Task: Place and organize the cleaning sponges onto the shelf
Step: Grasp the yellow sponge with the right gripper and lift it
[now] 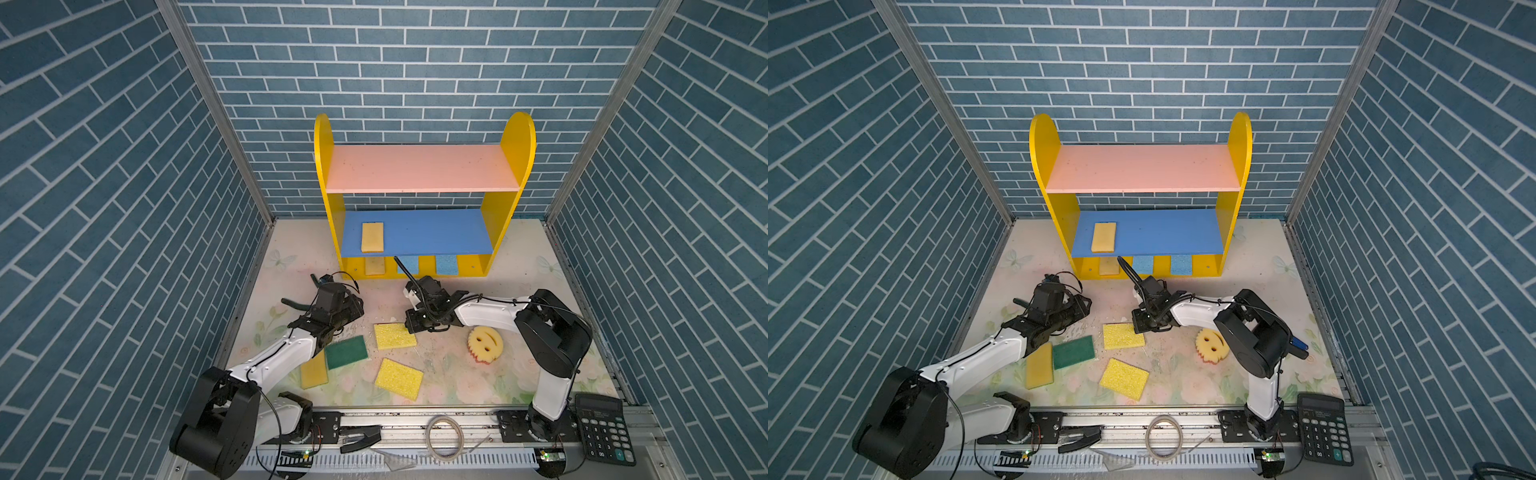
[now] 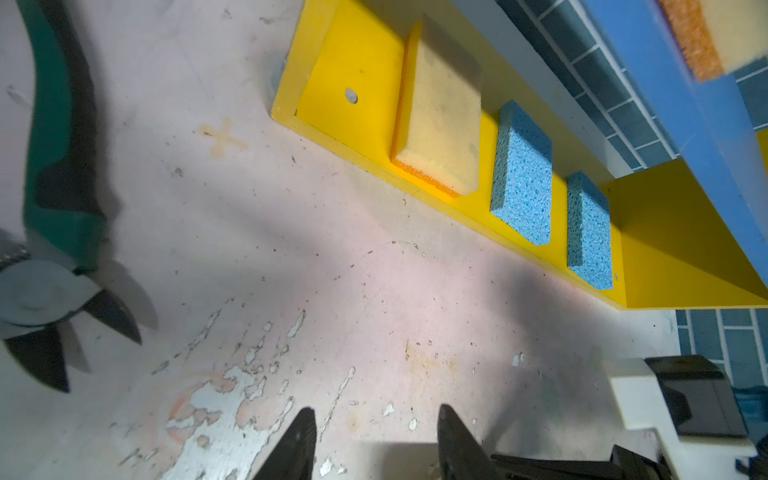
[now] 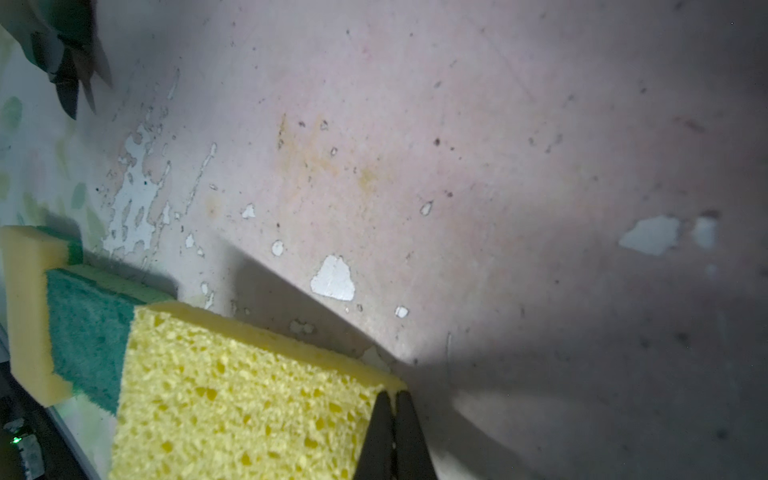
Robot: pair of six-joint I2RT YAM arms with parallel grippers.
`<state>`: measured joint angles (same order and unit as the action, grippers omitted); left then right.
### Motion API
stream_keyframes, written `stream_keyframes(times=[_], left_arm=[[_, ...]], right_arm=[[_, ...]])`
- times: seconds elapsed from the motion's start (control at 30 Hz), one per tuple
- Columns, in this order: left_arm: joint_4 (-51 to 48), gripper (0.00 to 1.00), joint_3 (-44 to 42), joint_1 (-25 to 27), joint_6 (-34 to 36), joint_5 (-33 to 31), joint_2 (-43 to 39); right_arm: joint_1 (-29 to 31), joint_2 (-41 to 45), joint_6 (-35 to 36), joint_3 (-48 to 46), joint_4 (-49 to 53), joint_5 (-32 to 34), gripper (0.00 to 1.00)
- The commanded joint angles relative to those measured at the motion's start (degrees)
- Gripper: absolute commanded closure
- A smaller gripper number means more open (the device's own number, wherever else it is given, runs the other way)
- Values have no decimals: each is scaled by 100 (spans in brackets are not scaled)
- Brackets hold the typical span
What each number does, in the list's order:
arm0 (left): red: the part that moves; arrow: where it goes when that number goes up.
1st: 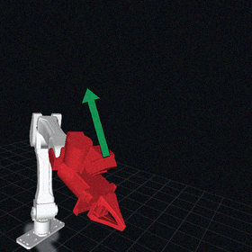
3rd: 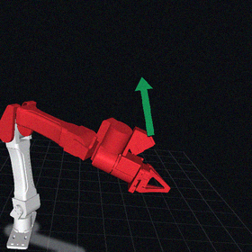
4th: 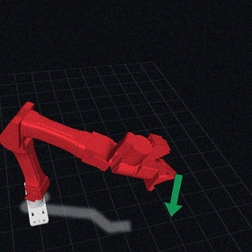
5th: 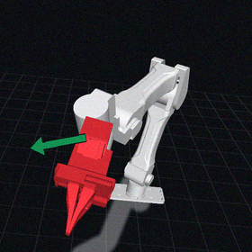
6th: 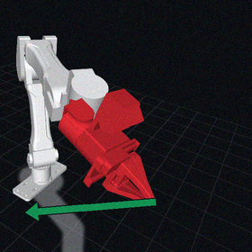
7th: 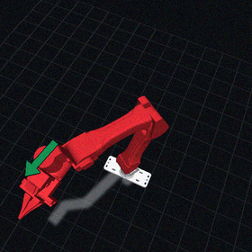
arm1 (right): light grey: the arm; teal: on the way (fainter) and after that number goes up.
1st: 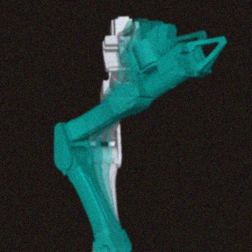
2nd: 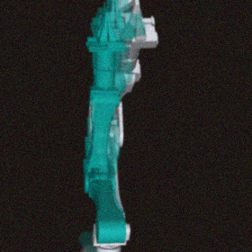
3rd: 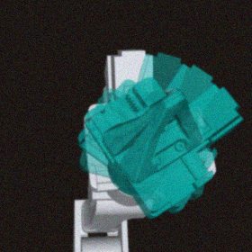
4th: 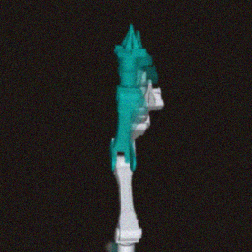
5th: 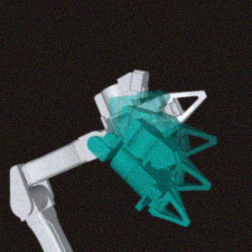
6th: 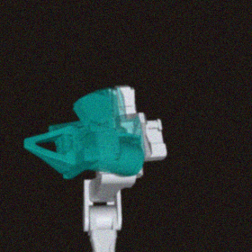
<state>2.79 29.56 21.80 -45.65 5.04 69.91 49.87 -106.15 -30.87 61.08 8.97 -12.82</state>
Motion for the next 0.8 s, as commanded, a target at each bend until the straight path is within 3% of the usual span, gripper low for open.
stream_keyframes(times=[0.0, 0.23, 0.37, 0.5, 0.77], left_arm=[[331, 47, -74, 101, 34, 175, 222], [689, 41, 139, 263, 105, 504, 699], [734, 35, 358, 540, 412, 391, 555], [1125, 30, 325, 716, 516, 482, 402], [2084, 28, 25, 956, 207, 1178, 205]], right_arm=[[-14, 193, 365, 339, 557, 402, 100], [-72, 603, 1326, 853, 1353, 336, 100], [-298, 735, 1672, 1371, 2157, -99, 100], [-498, 1053, 1949, 1511, 2337, -778, 100], [-618, 971, 2433, 2066, 3147, -1618, 100]])
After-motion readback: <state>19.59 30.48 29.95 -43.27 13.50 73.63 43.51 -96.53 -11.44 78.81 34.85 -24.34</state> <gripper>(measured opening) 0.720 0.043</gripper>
